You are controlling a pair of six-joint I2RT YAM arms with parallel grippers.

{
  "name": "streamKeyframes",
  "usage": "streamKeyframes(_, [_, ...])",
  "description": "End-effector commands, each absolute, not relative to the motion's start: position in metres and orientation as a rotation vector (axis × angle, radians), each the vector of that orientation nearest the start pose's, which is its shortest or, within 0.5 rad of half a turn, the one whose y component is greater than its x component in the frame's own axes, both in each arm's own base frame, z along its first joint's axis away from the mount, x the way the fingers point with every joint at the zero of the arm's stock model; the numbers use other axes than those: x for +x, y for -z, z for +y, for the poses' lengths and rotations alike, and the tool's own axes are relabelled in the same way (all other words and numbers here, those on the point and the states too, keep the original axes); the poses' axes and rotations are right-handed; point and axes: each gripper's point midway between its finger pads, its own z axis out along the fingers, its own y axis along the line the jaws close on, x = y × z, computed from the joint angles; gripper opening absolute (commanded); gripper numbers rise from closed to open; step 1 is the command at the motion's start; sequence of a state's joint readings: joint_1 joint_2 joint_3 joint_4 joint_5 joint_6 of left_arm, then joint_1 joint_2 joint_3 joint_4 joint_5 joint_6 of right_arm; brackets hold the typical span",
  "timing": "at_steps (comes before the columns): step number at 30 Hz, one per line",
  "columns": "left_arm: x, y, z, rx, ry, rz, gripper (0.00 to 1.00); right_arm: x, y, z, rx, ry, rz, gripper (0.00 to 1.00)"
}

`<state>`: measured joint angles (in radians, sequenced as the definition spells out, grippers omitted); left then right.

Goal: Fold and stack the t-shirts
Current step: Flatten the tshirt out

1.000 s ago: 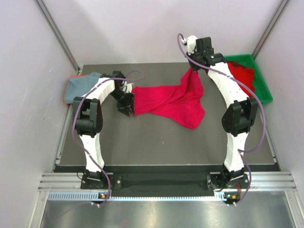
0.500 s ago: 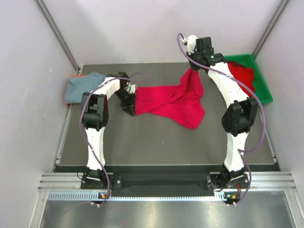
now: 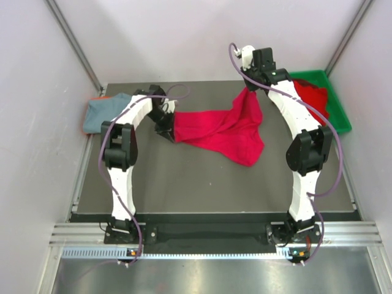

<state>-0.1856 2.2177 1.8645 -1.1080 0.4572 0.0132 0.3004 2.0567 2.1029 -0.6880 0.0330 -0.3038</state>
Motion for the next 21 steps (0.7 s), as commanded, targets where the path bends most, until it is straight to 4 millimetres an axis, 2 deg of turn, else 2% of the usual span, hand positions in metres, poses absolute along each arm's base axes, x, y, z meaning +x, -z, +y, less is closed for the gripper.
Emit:
streamKeyframes(1, [0.386, -0.157, -0.162, 0.475, 0.769, 2.711, 0.0, 0.545, -0.264, 0.151, -0.62, 0.057, 2.041, 0.0])
streamKeyframes(5, [0.369, -0.195, -0.154, 0.531, 0.709, 2.611, 0.0, 0.542, -0.268, 0.15, -0.619, 0.062, 2.037, 0.0])
streamKeyframes(8, [0.364, -0.211, -0.15, 0.535, 0.67, 2.563, 0.0, 0.54, -0.273, 0.148, -0.614, 0.064, 2.03, 0.0])
streamKeyframes(9, [0.36, -0.223, -0.149, 0.539, 0.669, 2.539, 0.0, 0.538, -0.273, 0.148, -0.614, 0.062, 2.032, 0.0])
streamKeyframes(12, [0.349, -0.238, -0.153, 0.55, 0.712, 2.512, 0.0, 0.534, -0.277, 0.147, -0.612, 0.059, 2.028, 0.0])
streamKeyframes(14, [0.348, -0.24, -0.155, 0.523, 0.728, 2.509, 0.0, 0.532, -0.277, 0.148, -0.618, 0.059, 2.027, 0.0])
streamKeyframes(17, [0.358, -0.225, -0.154, 0.491, 0.716, 2.524, 0.0, 0.533, -0.276, 0.147, -0.621, 0.06, 2.028, 0.0])
streamKeyframes(20, [0.38, -0.191, -0.149, 0.454, 0.684, 2.593, 0.0, 0.537, -0.268, 0.149, -0.623, 0.054, 2.04, 0.0])
streamKeyframes(21, [0.392, -0.171, -0.148, 0.438, 0.68, 2.64, 0.0, 0.538, -0.267, 0.15, -0.624, 0.051, 2.042, 0.0])
